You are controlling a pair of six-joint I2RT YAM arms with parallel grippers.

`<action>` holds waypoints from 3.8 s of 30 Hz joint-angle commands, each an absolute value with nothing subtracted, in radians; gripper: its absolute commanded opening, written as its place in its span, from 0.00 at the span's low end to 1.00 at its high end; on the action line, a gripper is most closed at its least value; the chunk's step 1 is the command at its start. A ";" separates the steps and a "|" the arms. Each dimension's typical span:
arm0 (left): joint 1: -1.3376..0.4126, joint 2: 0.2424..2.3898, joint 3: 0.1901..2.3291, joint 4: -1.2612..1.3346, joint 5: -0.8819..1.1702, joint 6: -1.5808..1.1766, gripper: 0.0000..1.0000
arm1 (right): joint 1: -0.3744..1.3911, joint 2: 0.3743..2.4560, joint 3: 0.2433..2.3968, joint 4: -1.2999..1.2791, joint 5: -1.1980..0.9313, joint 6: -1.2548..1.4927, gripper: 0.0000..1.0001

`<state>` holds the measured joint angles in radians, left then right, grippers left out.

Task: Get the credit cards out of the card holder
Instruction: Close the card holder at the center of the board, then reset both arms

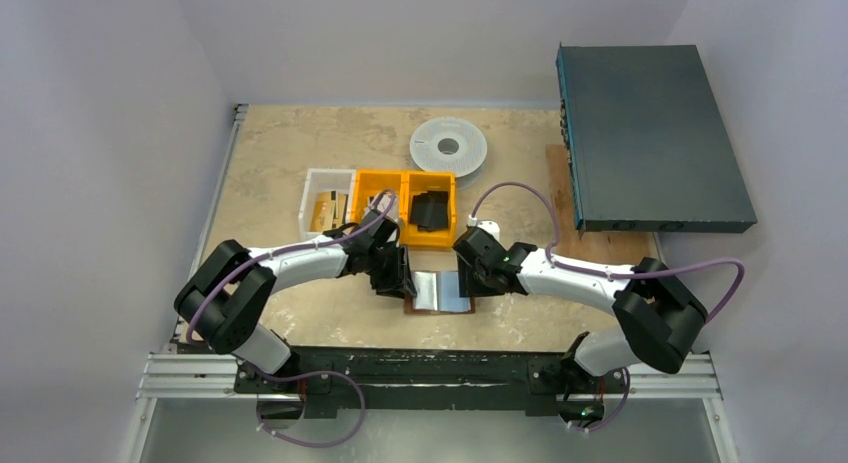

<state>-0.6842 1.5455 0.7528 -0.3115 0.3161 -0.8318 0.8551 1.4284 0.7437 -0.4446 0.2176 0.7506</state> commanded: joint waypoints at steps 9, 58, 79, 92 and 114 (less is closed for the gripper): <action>-0.690 1.537 0.738 -0.199 0.417 -0.916 0.12 | 0.850 1.441 0.729 -0.394 0.202 0.758 0.45; -0.741 1.614 0.850 -0.276 0.372 -1.038 0.33 | 0.946 1.524 0.809 -0.287 0.041 0.800 0.40; -0.742 1.639 0.839 -0.326 0.311 -1.017 0.47 | 0.945 1.359 0.788 -0.398 0.137 0.841 0.40; -0.742 1.542 0.885 -0.360 0.308 -0.977 0.50 | 0.940 1.357 0.749 -0.293 0.063 0.848 0.40; -0.739 1.384 0.860 -0.513 0.176 -0.930 0.41 | 0.933 1.450 0.775 -0.203 0.012 0.838 0.37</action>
<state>-0.7418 1.4296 0.8497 -0.4763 0.2153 -0.9634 0.9356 1.4322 0.7475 -0.2428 0.0296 0.8375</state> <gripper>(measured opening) 0.412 0.382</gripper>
